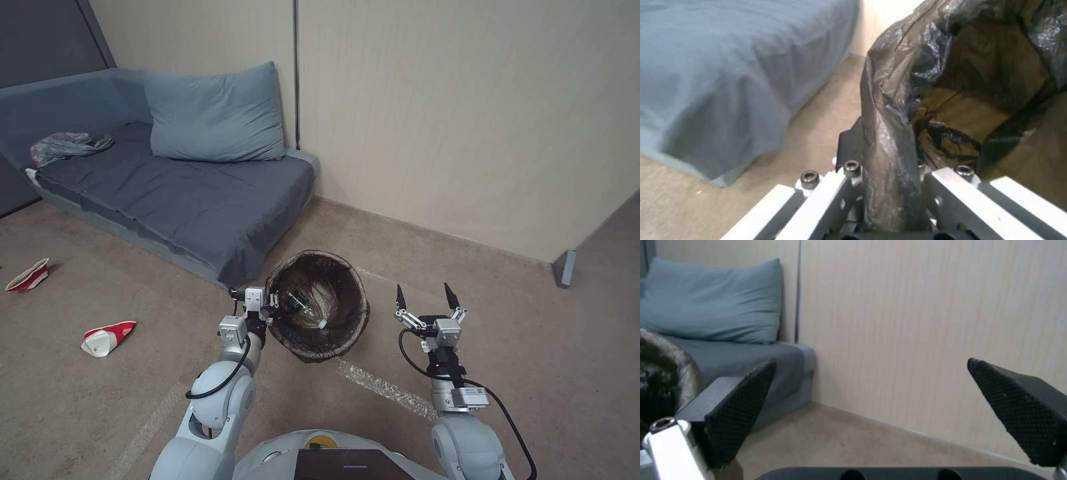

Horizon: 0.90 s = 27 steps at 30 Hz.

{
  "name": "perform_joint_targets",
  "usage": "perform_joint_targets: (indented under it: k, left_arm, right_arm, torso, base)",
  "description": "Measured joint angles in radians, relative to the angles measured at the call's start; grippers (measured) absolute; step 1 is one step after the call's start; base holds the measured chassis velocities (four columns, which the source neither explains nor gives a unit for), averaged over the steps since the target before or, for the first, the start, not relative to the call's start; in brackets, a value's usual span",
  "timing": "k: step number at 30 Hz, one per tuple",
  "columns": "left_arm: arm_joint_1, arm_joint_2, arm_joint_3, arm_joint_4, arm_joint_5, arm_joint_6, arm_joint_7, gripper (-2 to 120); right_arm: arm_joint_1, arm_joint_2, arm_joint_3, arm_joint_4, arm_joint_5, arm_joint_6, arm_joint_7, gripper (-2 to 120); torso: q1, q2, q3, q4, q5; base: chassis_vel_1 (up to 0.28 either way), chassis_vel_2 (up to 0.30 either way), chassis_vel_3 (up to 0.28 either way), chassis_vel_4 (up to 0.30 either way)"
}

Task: Pick up the trash bin, then pick up the garbage from the floor and place it into the trash bin.

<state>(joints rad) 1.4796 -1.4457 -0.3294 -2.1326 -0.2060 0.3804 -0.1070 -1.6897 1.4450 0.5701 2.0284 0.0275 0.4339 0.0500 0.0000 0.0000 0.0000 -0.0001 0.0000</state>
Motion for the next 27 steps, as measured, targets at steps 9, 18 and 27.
perform_joint_targets:
  k: [9,18,27]
  left_arm:
    - [0.013,-0.001,0.0,-0.006,0.006,0.0,0.002,2]
    - [0.017,-0.002,0.0,-0.008,0.006,0.002,0.003,2]
    - [0.019,-0.003,0.0,-0.009,0.012,0.006,0.003,2]
  right_arm:
    - [0.022,0.0,0.007,-0.006,0.002,-0.004,-0.004,100]
    - [0.031,-0.003,0.01,-0.001,0.025,-0.02,-0.011,100]
    - [0.039,-0.003,0.01,-0.014,0.042,0.025,-0.038,100]
  torso:
    - [0.0,0.0,0.0,0.0001,0.0]
    - [0.0,0.0,0.0,0.0001,0.0]
    - [0.0,0.0,0.0,0.0,0.0]
  base:
    - [0.086,0.086,0.097,0.091]
    - [0.119,0.119,0.119,0.122]
    - [0.13,0.135,0.137,0.122]
